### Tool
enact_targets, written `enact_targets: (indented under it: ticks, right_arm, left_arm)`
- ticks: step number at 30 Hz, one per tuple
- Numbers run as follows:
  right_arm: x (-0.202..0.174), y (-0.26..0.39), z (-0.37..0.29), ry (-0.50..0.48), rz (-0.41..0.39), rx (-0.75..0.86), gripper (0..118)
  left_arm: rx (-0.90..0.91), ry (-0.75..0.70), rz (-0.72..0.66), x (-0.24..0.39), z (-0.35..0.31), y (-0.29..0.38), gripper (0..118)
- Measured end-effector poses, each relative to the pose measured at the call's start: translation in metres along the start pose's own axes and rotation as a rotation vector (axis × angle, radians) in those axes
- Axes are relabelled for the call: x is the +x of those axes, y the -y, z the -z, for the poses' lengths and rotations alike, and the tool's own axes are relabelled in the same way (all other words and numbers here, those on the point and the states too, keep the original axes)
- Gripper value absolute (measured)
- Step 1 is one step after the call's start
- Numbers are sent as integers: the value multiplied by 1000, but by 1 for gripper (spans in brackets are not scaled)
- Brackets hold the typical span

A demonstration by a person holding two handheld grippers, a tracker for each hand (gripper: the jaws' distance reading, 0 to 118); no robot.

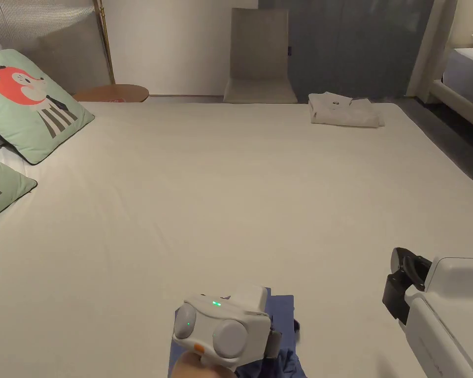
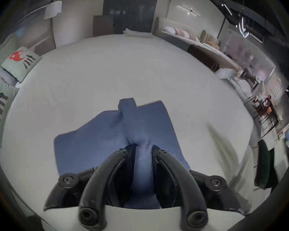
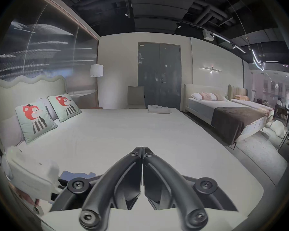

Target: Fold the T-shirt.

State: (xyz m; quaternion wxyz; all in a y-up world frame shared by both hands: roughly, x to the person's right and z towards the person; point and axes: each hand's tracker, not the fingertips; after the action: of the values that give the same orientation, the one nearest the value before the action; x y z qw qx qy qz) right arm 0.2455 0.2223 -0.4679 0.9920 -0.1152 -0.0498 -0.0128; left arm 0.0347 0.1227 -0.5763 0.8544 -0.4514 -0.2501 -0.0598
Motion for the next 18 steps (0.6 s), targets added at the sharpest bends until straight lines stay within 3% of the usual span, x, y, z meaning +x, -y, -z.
enact_targets:
  ticks: [1,5,6,11,18]
  right_arm:
    - [2,1,-1,2,1,0,1]
    - [1,2,-2,12,3,-10,1]
    - [1,3,-2,13,6,-11,1]
    - [5,5,1,6,14,-13,1]
    - [0,4,2,-11,18,-2,1]
  left_arm:
    - [7,3,9,3,5,2,27]
    - [53,115,-25,14,-9,4,87]
    - [89,154,-56,8,-10,6,96]
    - [336,155,-105,-16,-40,5,102]
    - [596,-142,-143,-56,-73,15,101]
